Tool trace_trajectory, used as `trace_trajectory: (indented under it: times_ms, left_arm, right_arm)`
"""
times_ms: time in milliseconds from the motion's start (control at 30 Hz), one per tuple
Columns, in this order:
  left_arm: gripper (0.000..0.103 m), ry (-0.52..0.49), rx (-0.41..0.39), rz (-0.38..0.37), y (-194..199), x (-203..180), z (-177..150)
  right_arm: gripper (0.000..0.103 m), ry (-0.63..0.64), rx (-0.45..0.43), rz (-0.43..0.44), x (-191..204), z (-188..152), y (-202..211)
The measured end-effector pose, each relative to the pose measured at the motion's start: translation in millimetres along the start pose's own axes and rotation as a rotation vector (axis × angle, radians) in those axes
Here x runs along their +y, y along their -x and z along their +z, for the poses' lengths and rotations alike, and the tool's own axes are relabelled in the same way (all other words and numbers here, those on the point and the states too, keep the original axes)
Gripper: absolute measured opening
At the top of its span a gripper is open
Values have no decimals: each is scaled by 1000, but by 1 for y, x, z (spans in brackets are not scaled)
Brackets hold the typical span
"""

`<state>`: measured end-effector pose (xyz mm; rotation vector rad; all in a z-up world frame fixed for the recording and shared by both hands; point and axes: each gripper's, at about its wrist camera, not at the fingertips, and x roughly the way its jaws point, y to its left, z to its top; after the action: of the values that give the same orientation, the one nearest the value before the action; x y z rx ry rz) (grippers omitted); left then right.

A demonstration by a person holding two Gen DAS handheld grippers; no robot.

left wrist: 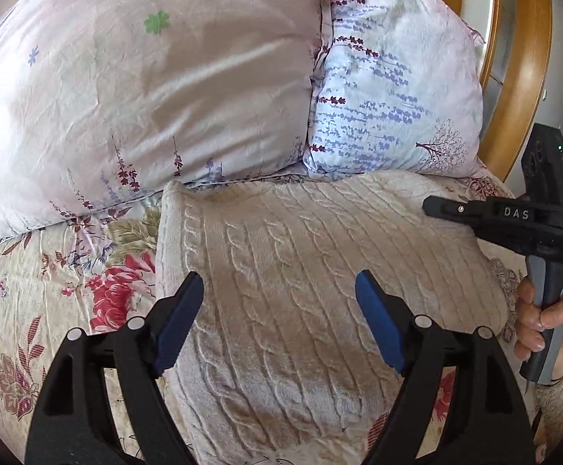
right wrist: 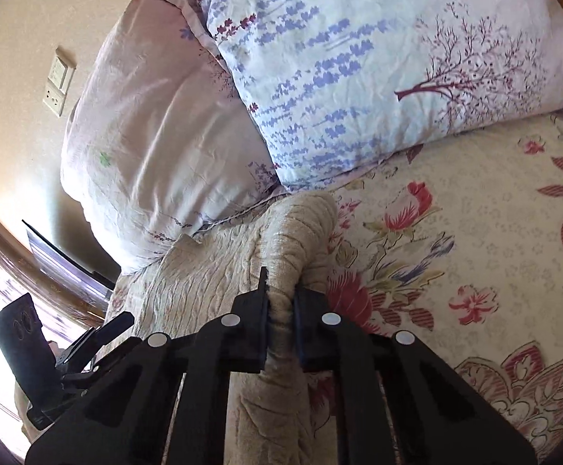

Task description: Fold small clothes

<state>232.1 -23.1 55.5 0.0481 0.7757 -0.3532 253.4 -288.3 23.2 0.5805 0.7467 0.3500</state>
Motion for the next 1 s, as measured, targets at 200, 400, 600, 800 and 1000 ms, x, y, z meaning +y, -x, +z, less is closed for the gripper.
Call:
trace_trajectory:
  times_ms: [200, 400, 600, 800, 1000]
  left_arm:
    - [85, -25, 23, 24, -10, -2, -6]
    - [92, -53, 34, 45, -25, -11, -10]
    - [92, 1, -12, 28, 5, 4, -8]
    - [92, -41, -29, 189, 26, 29, -22]
    - [92, -6, 36, 182, 12, 38, -36]
  right_arm:
    - [10, -13, 39, -109, -12, -1, -20]
    - [13, -27, 83, -164, -19, -12, -39]
    - [40, 120, -9, -225, 13, -13, 0]
    - [43, 393, -58, -208, 64, -52, 37]
    - [44, 520, 99, -361, 68, -82, -5]
